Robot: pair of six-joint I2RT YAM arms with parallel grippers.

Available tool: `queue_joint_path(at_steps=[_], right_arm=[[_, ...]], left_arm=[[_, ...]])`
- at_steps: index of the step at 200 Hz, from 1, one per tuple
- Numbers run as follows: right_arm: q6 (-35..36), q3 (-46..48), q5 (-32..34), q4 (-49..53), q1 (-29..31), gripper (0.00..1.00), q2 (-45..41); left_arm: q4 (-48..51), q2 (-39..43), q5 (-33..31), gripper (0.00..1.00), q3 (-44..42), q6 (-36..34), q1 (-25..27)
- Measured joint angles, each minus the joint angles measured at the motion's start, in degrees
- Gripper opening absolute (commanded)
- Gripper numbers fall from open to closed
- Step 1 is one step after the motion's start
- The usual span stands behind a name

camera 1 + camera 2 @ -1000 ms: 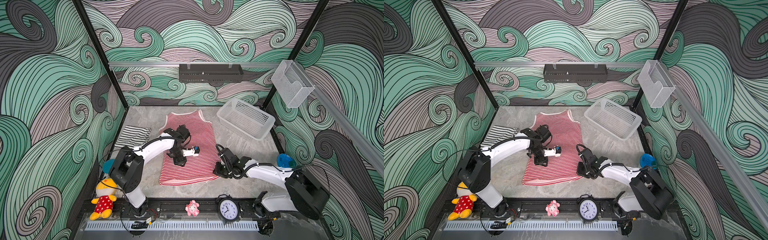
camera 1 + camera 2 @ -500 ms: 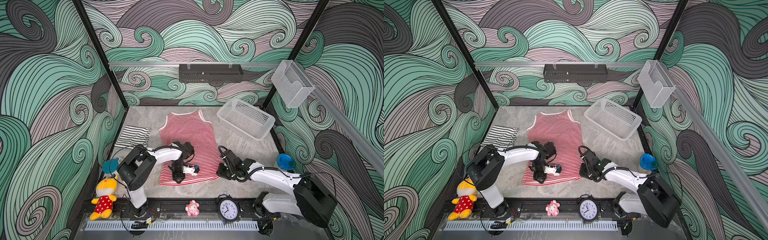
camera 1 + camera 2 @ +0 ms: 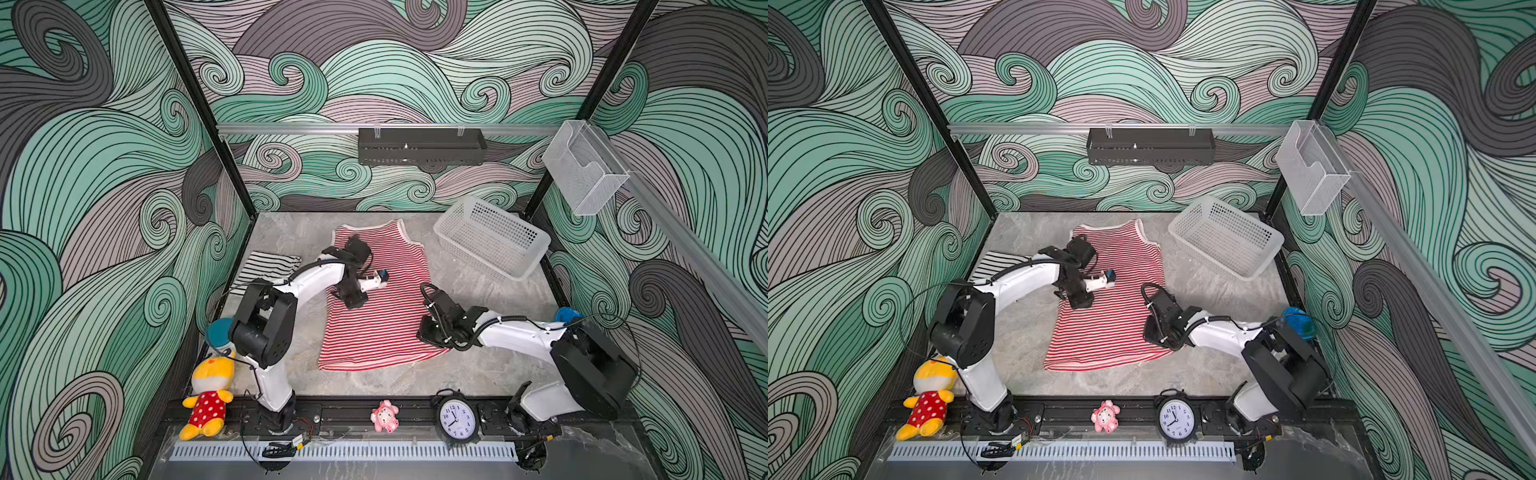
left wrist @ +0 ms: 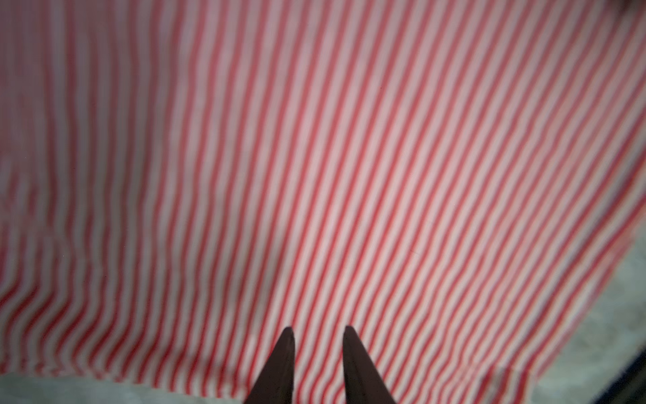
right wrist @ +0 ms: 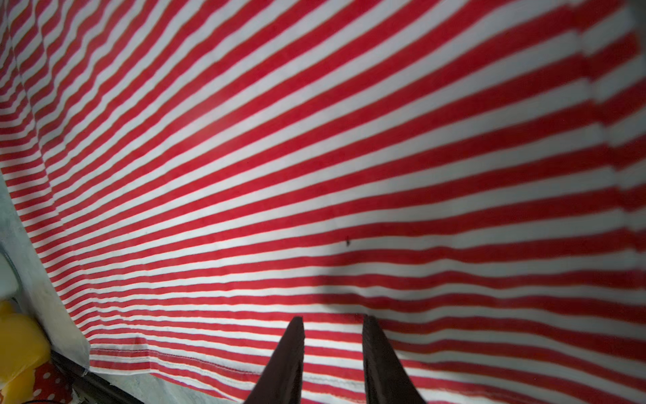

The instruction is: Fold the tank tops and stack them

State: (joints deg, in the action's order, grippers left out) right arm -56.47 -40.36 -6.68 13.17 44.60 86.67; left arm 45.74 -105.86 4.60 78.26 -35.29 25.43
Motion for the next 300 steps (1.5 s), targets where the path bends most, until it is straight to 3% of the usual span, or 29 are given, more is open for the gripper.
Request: queue_joint_path(at_steps=[26,66,112,169,210,256,300], right_arm=[[0.4,-2.3,0.2,0.4,0.6,0.32,2.6],[0.7,-3.5,0.7,1.6,0.8,0.33,3.7],[1.2,-3.8,1.8,2.5,0.7,0.35,3.9],[3.8,-1.3,1.1,3.1,-8.5,0.36,1.3],[9.9,-4.4,1.1,8.5,-17.4,0.37,2.8],[18.5,-16.5,2.4,17.9,-27.1,0.38,12.0],[22.3,-28.0,2.6,21.6,-27.4,0.39,17.5]], left_arm=[[-4.1,-9.7,-3.4,0.28,9.3,2.4,-4.2],[-4.2,-20.8,-7.1,0.27,20.4,4.5,-6.0],[-1.9,-25.5,-10.7,0.26,26.6,4.0,-6.3],[-1.7,-17.3,-12.2,0.26,13.6,2.1,-4.9],[-1.1,-8.3,-14.4,0.26,-0.2,1.2,0.7],[3.1,-1.9,-14.5,0.26,-9.2,1.3,7.8],[5.2,0.8,-15.3,0.27,-10.3,2.6,8.2]])
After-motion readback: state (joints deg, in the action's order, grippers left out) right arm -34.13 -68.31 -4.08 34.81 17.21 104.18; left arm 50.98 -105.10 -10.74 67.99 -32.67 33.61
